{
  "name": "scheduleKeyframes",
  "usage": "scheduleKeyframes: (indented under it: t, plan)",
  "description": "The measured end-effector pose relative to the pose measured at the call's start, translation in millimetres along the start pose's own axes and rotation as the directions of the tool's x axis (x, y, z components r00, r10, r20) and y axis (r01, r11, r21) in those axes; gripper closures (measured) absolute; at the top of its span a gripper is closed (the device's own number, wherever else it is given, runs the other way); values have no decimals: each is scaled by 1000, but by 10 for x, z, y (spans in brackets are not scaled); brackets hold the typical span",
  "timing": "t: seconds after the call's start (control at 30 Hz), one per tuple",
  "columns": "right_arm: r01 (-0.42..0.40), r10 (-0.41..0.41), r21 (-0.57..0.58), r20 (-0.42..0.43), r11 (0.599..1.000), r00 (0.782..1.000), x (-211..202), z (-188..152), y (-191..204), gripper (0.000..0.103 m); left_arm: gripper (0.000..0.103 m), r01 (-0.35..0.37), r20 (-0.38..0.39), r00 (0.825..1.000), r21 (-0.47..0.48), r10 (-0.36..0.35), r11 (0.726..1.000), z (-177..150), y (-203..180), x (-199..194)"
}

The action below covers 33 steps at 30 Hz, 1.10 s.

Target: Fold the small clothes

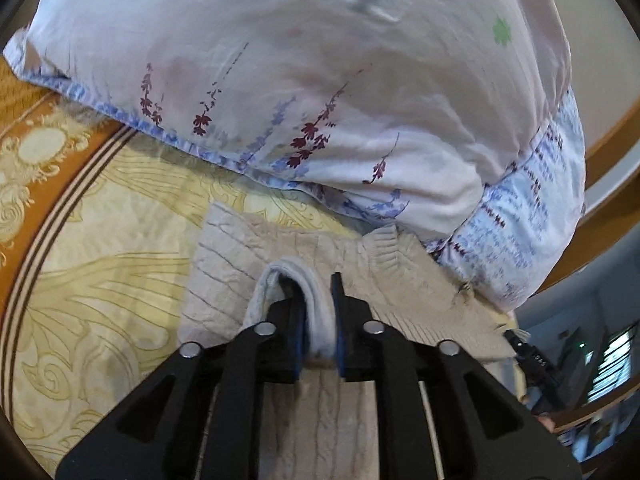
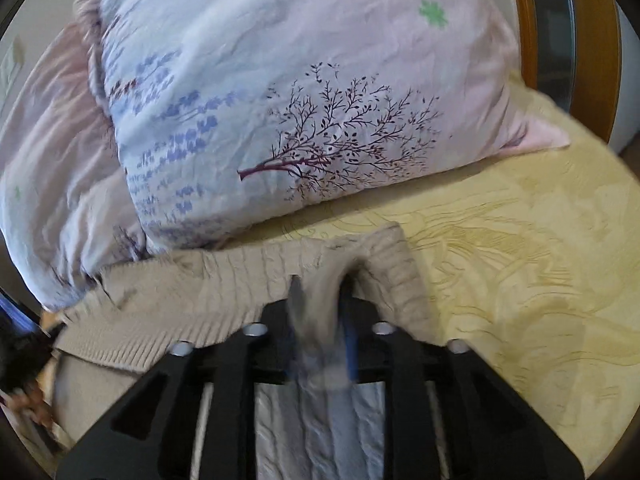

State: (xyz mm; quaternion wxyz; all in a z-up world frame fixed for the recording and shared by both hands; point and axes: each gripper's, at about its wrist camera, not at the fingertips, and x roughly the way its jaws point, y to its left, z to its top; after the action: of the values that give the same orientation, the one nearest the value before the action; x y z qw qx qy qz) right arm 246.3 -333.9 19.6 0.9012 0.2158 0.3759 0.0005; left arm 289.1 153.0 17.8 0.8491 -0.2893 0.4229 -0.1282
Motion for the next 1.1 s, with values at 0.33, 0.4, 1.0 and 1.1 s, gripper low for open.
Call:
scheduleKeyframes:
  t: [0.33,0.4,1.0,1.1]
  plan:
    - [6,-8,13,144,1000,990,-730,-110,-284,44,48,-33,100,995,107,22,994,-165,-66,-634]
    - [-2,1,10,115,1000,993,-791,-228,-372,50,48,-42,90,996,129,31,991,-251,-39,-715]
    - [-13,9,-127,-34,992,999,-709,-661,-325,67,65,-136,24,991,255,135,957,-755,16,-695]
    - [-10,5,-130,-40,991,999,-684,-667,-326,67,73,-145,22,989,260,144,955,-785,25,-671]
